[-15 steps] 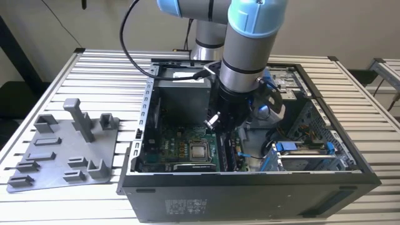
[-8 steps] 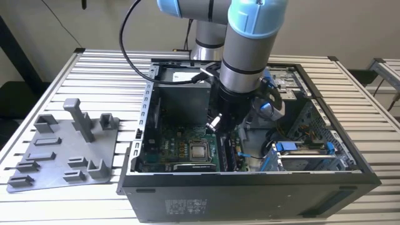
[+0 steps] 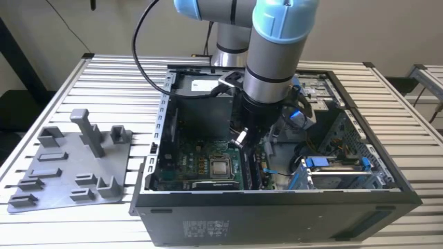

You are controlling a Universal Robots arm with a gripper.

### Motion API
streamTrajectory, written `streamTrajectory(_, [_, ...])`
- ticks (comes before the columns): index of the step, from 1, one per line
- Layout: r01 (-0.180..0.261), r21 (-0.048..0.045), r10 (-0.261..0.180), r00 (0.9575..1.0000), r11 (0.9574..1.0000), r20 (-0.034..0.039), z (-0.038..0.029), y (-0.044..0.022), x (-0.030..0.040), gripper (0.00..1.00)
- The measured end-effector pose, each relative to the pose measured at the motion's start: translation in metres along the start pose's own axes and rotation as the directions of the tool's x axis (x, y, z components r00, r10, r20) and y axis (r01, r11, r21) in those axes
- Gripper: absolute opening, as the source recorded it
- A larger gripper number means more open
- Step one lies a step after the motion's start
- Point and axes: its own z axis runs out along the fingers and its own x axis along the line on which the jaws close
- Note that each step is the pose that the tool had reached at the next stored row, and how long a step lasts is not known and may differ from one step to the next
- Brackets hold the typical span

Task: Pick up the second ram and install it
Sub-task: 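Press down the second ram until it locks into place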

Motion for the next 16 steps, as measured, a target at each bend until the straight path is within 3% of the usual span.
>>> streamTrajectory(4, [0.072, -0.0011, -0.072, 0.9974, 0.9974, 0.0001, 0.0006, 0.0, 0.0, 0.11])
streamTrajectory(8, [0.144, -0.0025, -0.144, 0.9895, 0.9895, -0.0001, 0.0011, 0.0, 0.0, 0.11])
streamTrajectory(12, [0.216, -0.0036, -0.216, 0.9763, 0.9763, 0.0, 0.0016, 0.0, 0.0001, 0.11])
streamTrajectory(16, [0.286, -0.0045, -0.286, 0.9583, 0.9583, 0.0004, 0.002, 0.0, 0.0001, 0.11])
